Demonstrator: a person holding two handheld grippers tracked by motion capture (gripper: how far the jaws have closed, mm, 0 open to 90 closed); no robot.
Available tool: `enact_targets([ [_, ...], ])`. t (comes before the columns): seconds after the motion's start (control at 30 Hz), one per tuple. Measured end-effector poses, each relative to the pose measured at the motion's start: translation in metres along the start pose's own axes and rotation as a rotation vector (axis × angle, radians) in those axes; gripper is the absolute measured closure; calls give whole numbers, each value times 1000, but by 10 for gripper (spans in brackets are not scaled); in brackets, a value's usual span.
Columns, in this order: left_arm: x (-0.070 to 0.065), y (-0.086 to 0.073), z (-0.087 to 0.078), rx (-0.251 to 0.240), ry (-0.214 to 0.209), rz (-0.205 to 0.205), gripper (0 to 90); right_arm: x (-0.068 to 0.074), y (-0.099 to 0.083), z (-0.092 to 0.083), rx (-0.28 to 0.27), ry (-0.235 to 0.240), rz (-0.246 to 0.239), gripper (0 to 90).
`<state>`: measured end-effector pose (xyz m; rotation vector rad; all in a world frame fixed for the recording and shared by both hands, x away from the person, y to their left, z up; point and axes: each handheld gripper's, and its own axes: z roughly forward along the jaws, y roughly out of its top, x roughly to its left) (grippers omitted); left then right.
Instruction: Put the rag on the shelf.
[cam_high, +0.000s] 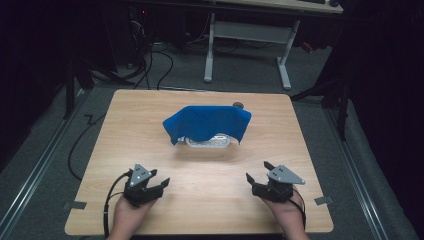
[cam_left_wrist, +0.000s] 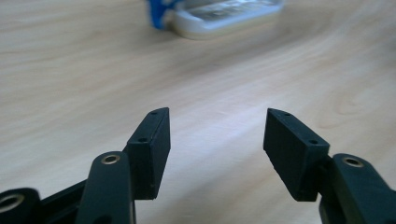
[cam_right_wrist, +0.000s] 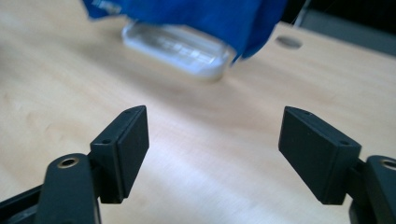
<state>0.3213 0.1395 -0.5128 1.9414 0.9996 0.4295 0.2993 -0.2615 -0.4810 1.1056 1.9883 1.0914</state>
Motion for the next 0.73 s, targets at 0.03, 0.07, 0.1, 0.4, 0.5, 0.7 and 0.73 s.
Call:
enact_targets([
  [0.03,-15,-1,7,4,-29,-8,415,12,-10,3,26,20,8,231],
  [0.07,-24,-2,12,13,-49,-6,417,15,-13,4,31,31,12,232],
  [0.1,-34,-2,18,38,-71,8,417,20,-17,7,41,43,17,236],
  [0.4,-78,2,39,97,-98,216,436,50,-21,27,81,122,-95,237],
  [0.5,-66,-1,36,89,-90,171,433,46,-22,27,80,120,-83,239],
  [0.7,-52,-3,32,82,-96,100,430,39,-24,25,81,110,-53,241],
  [0.73,-51,-3,31,79,-92,102,429,38,-24,25,78,109,-46,241],
])
